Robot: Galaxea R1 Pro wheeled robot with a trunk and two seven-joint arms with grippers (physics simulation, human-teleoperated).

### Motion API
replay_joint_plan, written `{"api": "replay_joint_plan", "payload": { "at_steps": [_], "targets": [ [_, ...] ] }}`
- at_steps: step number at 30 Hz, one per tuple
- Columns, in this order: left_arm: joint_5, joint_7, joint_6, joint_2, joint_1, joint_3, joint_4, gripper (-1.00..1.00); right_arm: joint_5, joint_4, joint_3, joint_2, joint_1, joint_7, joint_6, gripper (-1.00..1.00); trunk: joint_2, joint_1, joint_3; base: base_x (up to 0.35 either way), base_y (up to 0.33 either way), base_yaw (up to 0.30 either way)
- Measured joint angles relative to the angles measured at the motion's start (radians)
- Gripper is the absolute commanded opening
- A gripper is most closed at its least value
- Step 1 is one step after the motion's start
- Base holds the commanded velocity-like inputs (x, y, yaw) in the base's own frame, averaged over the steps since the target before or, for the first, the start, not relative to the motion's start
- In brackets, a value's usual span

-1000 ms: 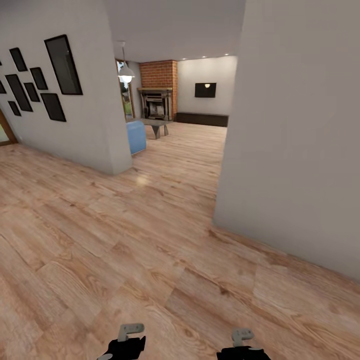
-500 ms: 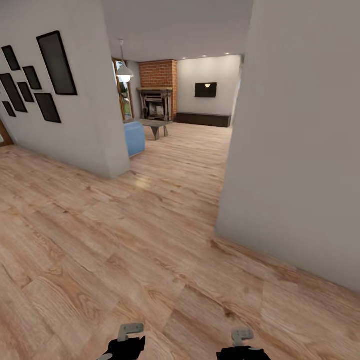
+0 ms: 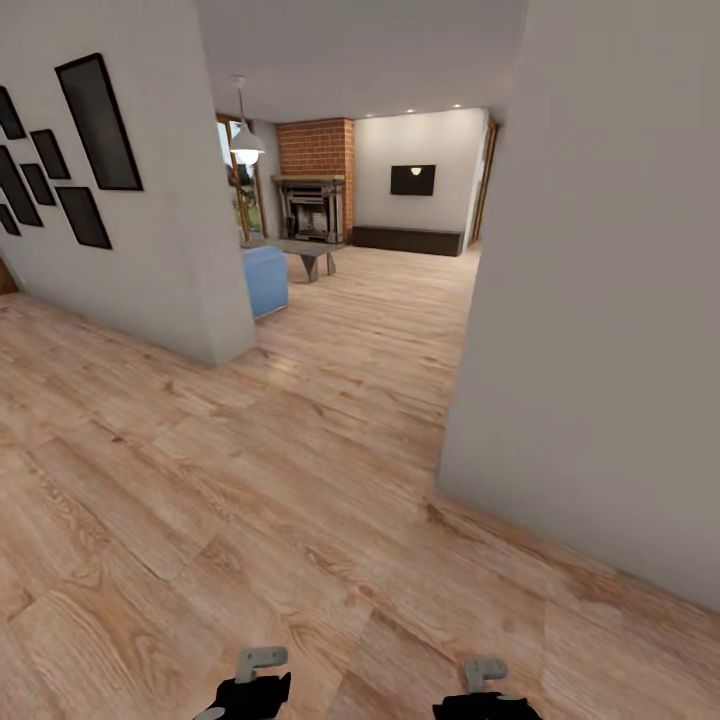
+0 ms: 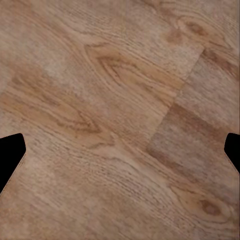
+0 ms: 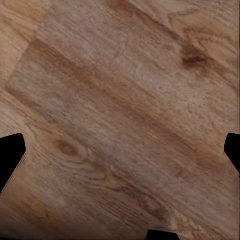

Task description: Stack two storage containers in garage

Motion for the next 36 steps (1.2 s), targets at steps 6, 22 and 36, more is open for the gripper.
{"api": "replay_joint_plan", "payload": {
  "at_steps": [6, 22, 36],
  "targets": [
    [0.000, 0.000, 0.000, 0.000, 0.000, 0.000, 0.000, 1.00, 0.000, 0.000, 0.000, 0.000, 0.000, 0.000, 0.000, 1.00, 0.000, 0.000, 0.000, 0.344, 0.015, 0.000],
    [0.001, 0.000, 0.002, 0.001, 0.000, 0.001, 0.000, 1.00, 0.000, 0.000, 0.000, 0.000, 0.000, 0.000, 0.000, 1.00, 0.000, 0.000, 0.000, 0.290, 0.156, 0.000],
    [0.001, 0.000, 0.002, 0.000, 0.000, 0.001, 0.000, 1.00, 0.000, 0.000, 0.001, 0.000, 0.000, 0.000, 0.000, 1.00, 0.000, 0.000, 0.000, 0.281, 0.207, 0.000]
  ]
}}
